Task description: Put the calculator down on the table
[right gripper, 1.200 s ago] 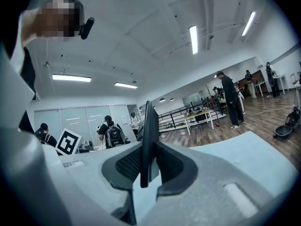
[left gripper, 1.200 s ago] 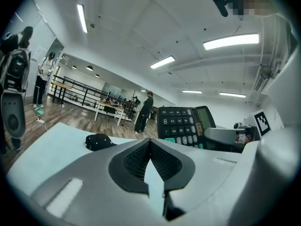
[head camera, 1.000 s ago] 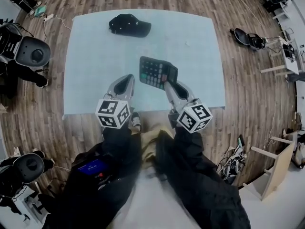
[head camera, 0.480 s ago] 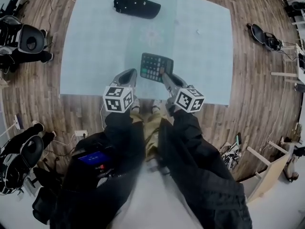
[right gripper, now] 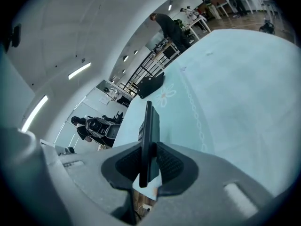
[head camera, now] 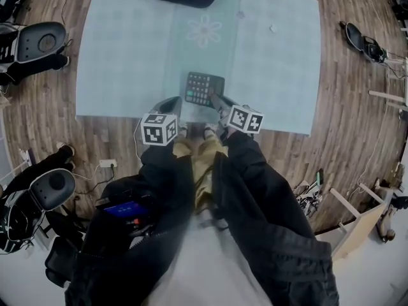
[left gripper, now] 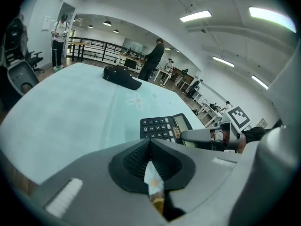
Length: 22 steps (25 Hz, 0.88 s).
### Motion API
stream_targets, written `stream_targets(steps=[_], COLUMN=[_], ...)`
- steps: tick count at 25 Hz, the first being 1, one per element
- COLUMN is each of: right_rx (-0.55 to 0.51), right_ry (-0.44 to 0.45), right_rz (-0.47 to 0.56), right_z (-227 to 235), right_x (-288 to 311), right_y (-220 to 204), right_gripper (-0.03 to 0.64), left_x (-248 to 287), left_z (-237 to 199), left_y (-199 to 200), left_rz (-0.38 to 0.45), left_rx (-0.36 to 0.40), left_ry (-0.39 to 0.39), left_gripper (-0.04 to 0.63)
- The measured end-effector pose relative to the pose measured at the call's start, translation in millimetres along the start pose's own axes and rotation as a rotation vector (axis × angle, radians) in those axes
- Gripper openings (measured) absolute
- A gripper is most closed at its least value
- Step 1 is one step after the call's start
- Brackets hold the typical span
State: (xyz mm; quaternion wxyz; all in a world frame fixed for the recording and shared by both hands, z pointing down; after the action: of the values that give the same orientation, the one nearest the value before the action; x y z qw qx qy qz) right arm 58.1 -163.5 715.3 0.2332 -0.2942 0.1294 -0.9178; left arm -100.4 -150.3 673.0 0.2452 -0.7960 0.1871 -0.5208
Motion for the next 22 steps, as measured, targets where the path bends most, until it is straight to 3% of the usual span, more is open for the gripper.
stream_targets(steps=[9,22], right_rx=[0.077,0.124], right_ry=[-0.024,-0.071], right_rz=[-0.032,-0.057], right_z=[30.3,61.4], right_x=[14.9,16.6], right_y=[-17.1,-38.2], right_gripper=[0.071,0.077], left_x=[8.0,5.0], left_z=[-1.9,-9.0], left_y=[-25.9,-32.3], left_rz=[-0.067,-0.081], left_rx=[-0.013,-0.019], left_ry=[0.007,0.004], left_gripper=[-0.002,-0.002])
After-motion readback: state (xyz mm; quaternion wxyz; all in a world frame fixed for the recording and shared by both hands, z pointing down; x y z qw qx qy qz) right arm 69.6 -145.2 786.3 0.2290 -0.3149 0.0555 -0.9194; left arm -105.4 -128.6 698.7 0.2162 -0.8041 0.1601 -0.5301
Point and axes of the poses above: the fingertips, and each gripper's own axes: x forward along the fingers, z to its right, y out of its top, the point moved 3 cm from there along -x, backward along the fingers, and after that the axes turned 7 degrees about y, right-handed, at the moved point
